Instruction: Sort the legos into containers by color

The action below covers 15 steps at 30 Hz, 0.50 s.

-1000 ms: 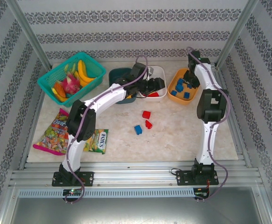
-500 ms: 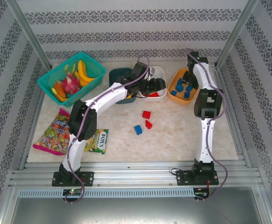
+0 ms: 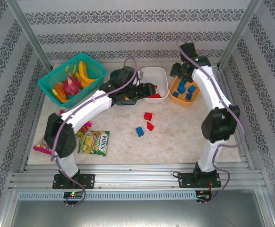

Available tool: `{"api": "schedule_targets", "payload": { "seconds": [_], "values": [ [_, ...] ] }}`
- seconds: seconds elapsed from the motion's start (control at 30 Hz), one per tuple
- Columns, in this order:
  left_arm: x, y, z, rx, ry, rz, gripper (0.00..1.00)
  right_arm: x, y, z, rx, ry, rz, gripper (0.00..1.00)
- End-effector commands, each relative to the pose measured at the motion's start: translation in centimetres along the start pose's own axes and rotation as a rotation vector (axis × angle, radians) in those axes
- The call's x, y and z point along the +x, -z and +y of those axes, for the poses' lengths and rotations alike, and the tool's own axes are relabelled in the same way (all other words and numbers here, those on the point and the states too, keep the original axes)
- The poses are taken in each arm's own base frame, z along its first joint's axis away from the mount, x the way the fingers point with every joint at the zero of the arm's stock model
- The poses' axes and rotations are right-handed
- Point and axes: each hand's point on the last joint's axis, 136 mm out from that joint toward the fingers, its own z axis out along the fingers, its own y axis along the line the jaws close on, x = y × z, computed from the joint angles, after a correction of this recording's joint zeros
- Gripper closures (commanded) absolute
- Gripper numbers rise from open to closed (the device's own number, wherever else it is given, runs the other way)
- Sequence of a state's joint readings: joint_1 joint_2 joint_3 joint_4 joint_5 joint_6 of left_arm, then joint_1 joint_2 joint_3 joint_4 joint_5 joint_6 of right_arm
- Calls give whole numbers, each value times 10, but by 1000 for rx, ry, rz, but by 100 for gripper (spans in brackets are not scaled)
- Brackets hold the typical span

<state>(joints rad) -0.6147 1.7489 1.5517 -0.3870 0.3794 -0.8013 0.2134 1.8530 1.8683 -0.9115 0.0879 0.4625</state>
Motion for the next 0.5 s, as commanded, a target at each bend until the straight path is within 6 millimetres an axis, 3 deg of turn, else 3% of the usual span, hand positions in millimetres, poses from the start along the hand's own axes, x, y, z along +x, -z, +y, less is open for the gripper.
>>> {"api": "schedule_targets", "payload": {
  "seconds": [0.0,0.1,0.23,0.3,0.47],
  "values": [
    [16,25,33,-90,-4,-12,34,51,8,39,-101,186,24,29],
    [37,44,58,-137,19,-17,33,110,12,61,-166,297,100,25],
    [63,61,85,-181,56,-21,33,176,2,70,-190,342,235,21],
    [76,66,97,-195,81,-19,33,198,-6,76,-217,367,288,16],
    [95,75,116,-224,112,-15,33,229,-41,80,-199,493,427,15]
  ]
}}
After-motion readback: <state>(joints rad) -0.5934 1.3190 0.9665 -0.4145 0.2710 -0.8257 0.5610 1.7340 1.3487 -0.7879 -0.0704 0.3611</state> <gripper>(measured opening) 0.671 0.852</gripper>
